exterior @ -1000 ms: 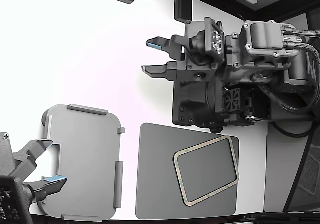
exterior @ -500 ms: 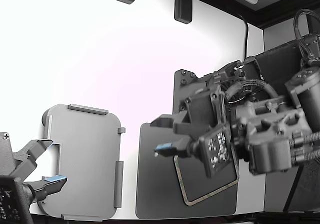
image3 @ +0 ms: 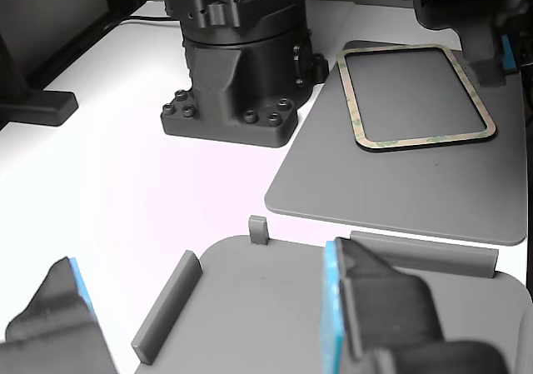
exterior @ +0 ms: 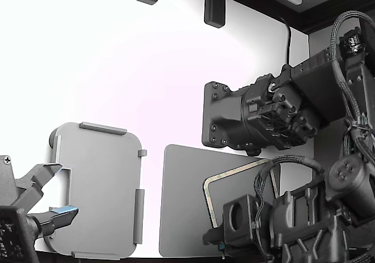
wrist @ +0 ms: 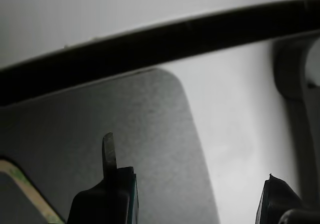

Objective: Move top rectangular frame to the holder.

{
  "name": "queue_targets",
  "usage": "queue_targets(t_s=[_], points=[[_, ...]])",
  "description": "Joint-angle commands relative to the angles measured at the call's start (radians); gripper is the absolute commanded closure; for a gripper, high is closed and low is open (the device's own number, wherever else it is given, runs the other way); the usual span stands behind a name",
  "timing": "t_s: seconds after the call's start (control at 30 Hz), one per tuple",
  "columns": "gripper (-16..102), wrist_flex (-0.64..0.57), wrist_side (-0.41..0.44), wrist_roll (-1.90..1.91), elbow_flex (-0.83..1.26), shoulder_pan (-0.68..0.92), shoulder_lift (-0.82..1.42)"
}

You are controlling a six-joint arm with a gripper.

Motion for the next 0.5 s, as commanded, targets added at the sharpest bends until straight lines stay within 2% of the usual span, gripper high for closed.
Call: queue_targets(t_s=[0.0, 0.17, 0.37, 0.47], points=[[-14, 0.031, -0.046, -0.078, -0.043, 0.021, -0.031], [-11, 0.1, -0.086, -0.21, -0.069, 0.063, -0.112], [-10, 0.067, -0.063, -0.21, -0.015, 0.13, -0.138], [-11, 0.043, -0.087, -0.196, 0.021, 0.133, -0.141]])
